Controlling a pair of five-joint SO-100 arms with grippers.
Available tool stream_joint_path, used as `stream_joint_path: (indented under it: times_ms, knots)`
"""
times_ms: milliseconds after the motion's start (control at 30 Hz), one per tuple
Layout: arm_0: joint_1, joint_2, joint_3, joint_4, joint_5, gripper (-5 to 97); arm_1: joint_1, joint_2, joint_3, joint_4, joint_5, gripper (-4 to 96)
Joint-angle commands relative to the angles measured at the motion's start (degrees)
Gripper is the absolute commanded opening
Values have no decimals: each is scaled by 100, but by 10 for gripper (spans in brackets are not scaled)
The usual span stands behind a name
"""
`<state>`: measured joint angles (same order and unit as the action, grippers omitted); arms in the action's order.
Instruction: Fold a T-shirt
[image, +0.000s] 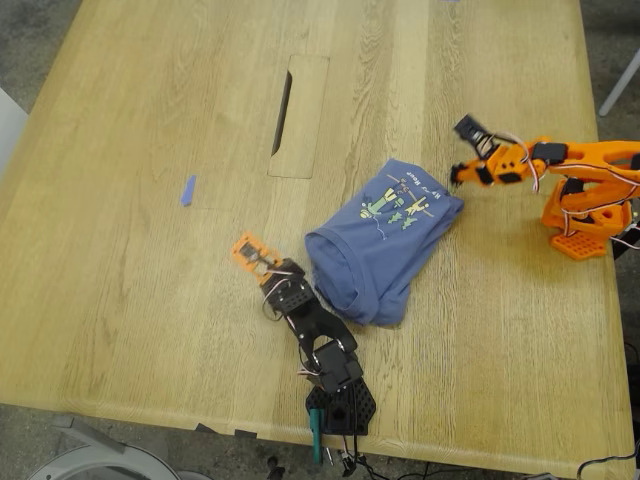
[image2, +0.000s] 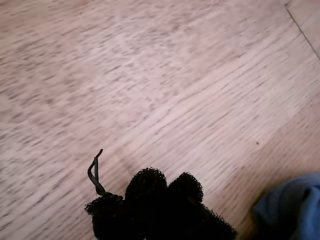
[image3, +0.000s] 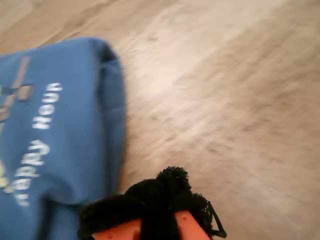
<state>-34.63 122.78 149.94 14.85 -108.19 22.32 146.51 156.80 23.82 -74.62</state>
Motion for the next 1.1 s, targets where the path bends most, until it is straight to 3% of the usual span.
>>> stream_joint_path:
  times_ms: [0,267,367,500,633,867,933,1067]
  knots:
    - [-721,773,-9,202,26,2,923,765,246,185,-88,0]
    - [-2953,2936,1389,721,105,2,4711,4271,1890,1846,-369,0]
    - [-3270,4904,1881,1969,149,2,6003,4852,2127,2268,-422,0]
    - [-4061,8437,2575,4729,158,2,7348,4834,2083,2162,-457,0]
    - [-4799,8402,2505,4535,-44,2,8235,4843,2127,2900,-475,0]
    - [-5080,8402,2566,5845,44,-1,8604,4860,2408,4342,-352,0]
    - [-5071,8402,2566,6328,-18,-1,8631,4869,2496,4825,-554,0]
    - [-5150,8402,2566,6697,-501,-1,8833,4878,2830,4790,-756,1]
